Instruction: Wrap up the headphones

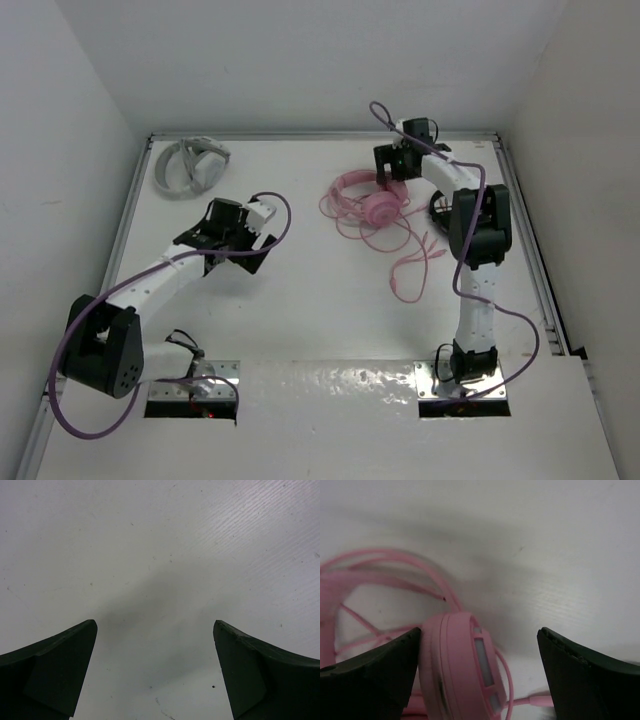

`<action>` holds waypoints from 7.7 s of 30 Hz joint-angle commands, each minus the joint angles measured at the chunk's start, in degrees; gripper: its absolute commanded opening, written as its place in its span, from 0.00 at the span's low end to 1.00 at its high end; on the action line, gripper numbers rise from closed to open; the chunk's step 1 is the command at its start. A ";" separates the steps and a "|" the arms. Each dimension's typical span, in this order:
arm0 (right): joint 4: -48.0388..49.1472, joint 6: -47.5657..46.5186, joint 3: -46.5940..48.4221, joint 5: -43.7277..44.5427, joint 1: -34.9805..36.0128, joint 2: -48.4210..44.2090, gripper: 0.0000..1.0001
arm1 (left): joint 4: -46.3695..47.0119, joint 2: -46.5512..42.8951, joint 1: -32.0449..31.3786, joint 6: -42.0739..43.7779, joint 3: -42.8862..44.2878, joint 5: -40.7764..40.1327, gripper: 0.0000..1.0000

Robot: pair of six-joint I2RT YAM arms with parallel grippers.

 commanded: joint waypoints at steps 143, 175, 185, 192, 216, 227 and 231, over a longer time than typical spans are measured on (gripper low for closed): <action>8.52 -37.84 -12.61 27.71 22.13 -37.78 0.09 | -12.88 4.63 -15.93 12.88 29.58 2.54 0.00; 37.27 -11.46 -53.67 -22.52 3.05 -39.02 0.99 | -27.22 16.49 0.51 -20.34 84.51 27.27 0.00; 53.86 -18.42 -68.07 -30.70 5.06 -39.89 0.99 | -25.90 20.80 0.51 -25.80 98.24 21.29 0.00; 65.62 -20.10 -66.07 -14.90 15.17 -32.26 0.99 | -24.84 21.86 0.51 -27.38 97.80 21.64 0.00; 53.19 -23.25 -64.56 0.60 32.21 -26.88 0.00 | -14.06 30.11 14.38 -38.19 91.40 27.28 0.00; 40.54 -28.26 -62.73 6.92 46.18 -35.14 0.00 | -3.23 35.13 15.89 -24.06 86.55 -2.15 0.00; 39.04 -29.05 -62.46 11.04 49.71 -40.32 0.00 | 5.01 35.83 15.80 -16.67 80.86 -12.97 0.00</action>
